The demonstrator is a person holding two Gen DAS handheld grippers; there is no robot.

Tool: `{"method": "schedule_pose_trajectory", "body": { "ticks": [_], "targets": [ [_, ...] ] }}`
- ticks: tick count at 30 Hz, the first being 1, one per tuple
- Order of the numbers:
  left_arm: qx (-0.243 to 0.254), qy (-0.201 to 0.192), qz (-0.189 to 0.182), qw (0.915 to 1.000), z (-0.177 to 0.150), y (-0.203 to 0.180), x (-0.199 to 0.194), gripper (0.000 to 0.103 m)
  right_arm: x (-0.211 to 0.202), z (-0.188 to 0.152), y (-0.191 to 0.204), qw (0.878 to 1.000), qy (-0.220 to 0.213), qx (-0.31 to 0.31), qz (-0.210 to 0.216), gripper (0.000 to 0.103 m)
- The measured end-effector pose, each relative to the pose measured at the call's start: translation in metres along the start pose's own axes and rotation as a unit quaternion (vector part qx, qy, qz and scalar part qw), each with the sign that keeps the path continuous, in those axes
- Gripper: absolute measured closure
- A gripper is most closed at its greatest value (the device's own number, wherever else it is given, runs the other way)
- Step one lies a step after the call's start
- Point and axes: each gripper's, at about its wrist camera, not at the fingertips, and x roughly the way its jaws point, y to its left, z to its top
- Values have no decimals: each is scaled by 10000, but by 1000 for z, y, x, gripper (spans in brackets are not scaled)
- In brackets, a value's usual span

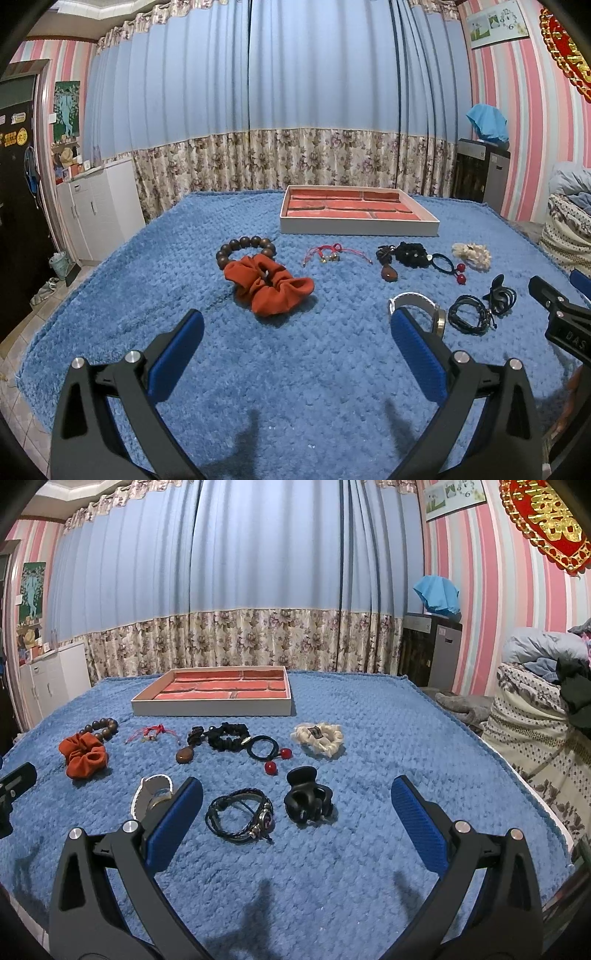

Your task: Organize jewelry

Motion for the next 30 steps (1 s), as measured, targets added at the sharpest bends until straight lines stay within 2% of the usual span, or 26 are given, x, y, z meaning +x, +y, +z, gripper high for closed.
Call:
{"method": "schedule_pose_trajectory", "body": {
  "ticks": [14, 21, 30],
  "targets": [
    [74, -94, 107, 9999, 4, 1, -4, 4, 4, 0, -5, 9999, 85, 93, 61, 4],
    [26, -6, 93, 10000, 4, 3, -2, 4, 12, -4, -1, 9997, 240, 40, 83, 4],
    [27, -4, 127, 9999, 4, 4, 1, 4, 14, -4, 2, 9994, 225, -101, -222, 4]
  ]
}}
